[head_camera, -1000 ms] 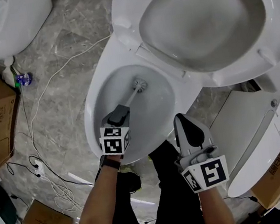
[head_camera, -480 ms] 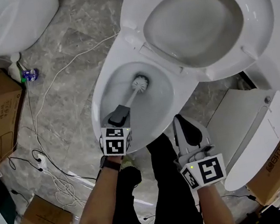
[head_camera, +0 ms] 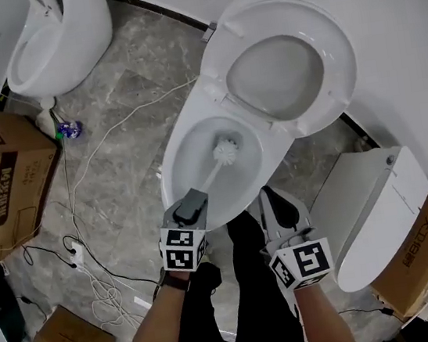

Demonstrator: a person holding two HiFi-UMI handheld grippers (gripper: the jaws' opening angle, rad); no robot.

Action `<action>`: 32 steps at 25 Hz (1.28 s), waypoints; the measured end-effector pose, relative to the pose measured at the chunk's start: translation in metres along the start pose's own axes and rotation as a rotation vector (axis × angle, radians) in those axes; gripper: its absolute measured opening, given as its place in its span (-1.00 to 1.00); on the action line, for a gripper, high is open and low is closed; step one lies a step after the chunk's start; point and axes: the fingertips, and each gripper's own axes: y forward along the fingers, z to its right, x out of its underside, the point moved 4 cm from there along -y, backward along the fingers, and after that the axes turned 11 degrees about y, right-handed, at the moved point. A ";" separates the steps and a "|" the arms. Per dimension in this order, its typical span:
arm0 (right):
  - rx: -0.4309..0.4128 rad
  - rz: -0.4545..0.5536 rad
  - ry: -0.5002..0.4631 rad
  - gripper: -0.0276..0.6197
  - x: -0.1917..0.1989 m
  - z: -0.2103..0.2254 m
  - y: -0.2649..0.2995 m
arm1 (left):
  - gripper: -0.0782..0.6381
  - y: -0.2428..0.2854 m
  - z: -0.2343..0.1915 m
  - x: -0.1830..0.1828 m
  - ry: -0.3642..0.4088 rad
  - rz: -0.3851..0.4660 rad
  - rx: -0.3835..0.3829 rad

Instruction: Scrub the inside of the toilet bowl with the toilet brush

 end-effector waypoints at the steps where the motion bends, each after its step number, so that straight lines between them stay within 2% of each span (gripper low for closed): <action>1: 0.004 0.001 0.001 -0.88 -0.004 -0.005 -0.006 | -0.37 -0.015 0.004 -0.003 0.001 0.008 0.003; 5: 0.014 0.008 0.004 -0.88 -0.019 -0.026 -0.032 | -0.37 -0.077 0.014 -0.018 0.005 0.055 0.000; 12: -0.007 0.046 -0.034 -0.88 -0.060 -0.076 -0.081 | -0.37 -0.188 0.025 -0.059 0.011 0.196 -0.014; 19: -0.030 0.147 -0.084 -0.88 -0.111 -0.118 -0.118 | -0.37 -0.257 0.031 -0.110 0.034 0.356 -0.025; 25: -0.049 0.185 -0.132 -0.88 -0.143 -0.166 -0.156 | -0.37 -0.326 0.039 -0.139 0.044 0.462 -0.006; 32: -0.081 0.265 -0.190 -0.88 -0.195 -0.215 -0.203 | -0.37 -0.415 0.041 -0.190 0.059 0.623 -0.030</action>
